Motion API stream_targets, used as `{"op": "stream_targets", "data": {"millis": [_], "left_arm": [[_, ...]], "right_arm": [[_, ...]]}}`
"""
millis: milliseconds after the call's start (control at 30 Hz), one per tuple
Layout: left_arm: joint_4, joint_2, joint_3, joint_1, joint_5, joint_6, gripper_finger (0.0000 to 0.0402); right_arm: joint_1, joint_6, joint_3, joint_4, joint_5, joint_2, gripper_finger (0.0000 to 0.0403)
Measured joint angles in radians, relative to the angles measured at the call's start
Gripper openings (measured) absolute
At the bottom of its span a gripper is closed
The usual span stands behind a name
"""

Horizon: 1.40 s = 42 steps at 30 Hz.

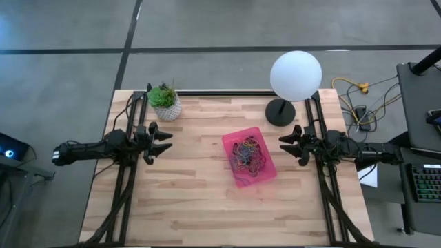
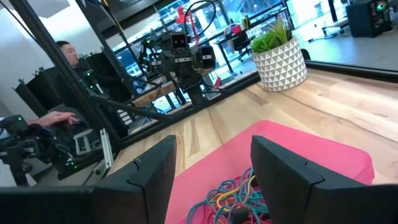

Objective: Pick and place rubber bands into bin
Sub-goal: Return to home position

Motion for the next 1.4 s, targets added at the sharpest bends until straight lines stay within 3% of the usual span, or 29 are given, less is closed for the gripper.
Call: {"op": "stream_targets", "data": {"millis": [767,900,1000,1067,1400], "left_arm": [[0.0,0.0,0.0,-0.002,0.0,0.0,0.0209],[0.0,0.0,0.0,-0.002,0.0,0.0,0.0209],[0.0,0.0,0.0,-0.002,0.0,0.0,0.0209],[0.0,0.0,0.0,-0.002,0.0,0.0,0.0209],[0.0,0.0,0.0,-0.001,0.0,0.0,0.0209]], "right_arm": [[0.0,-0.022,0.0,-0.012,0.001,-0.003,0.0194],[-0.002,-0.278,0.0,-0.014,-0.001,-0.005,0.0194],[-0.002,-0.523,0.0,-0.01,-0.077,-0.004,0.0194],[-0.002,-0.602,0.0,-0.005,-0.125,-0.002,0.0194],[-0.002,-0.462,0.0,-0.002,-0.141,-0.003,0.0194]]}}
